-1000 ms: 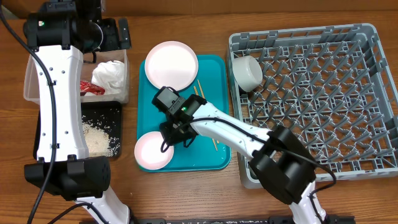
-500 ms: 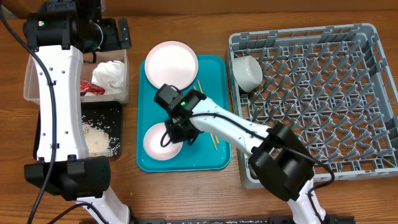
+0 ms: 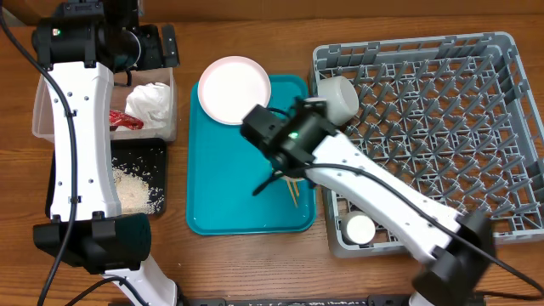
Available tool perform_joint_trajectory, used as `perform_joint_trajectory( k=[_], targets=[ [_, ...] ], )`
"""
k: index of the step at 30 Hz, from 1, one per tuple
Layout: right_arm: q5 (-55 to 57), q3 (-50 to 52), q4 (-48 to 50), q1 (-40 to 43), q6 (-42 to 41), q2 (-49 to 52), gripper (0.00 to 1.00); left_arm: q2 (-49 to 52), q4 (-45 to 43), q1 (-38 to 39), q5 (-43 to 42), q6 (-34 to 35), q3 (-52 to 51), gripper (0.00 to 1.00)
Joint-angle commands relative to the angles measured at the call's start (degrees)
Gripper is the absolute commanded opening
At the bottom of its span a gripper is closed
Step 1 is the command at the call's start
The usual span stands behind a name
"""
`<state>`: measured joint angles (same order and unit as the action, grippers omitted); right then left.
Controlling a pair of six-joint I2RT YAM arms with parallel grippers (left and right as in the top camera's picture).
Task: Sort waste into correct bins and load items into the dishwasher
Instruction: 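Carry the pink bowl with right gripper into the dish rack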
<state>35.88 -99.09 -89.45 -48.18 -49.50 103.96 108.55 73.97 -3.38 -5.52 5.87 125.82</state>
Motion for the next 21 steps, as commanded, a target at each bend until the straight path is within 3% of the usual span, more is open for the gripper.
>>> perform_joint_trajectory(
  k=[1,8,14,21],
  targets=[
    [15.56,-1.25,-5.77,0.83,-12.92,-3.04,0.04,-0.31,-0.04,0.17,0.15,0.57,-0.20,1.00],
    [23.39,2.58,-7.63,2.69,-14.49,-3.61,0.04,-0.31,-0.04,0.17,0.17,0.57,-0.20,1.00],
    [33.20,13.16,-7.63,3.63,-18.84,-3.54,0.04,-0.28,-0.04,0.17,0.15,0.57,-0.20,1.00],
    [35.39,21.46,-7.67,3.63,-24.13,-3.54,0.04,-0.28,-0.04,0.17,0.15,0.57,-0.20,1.00]
  ],
)
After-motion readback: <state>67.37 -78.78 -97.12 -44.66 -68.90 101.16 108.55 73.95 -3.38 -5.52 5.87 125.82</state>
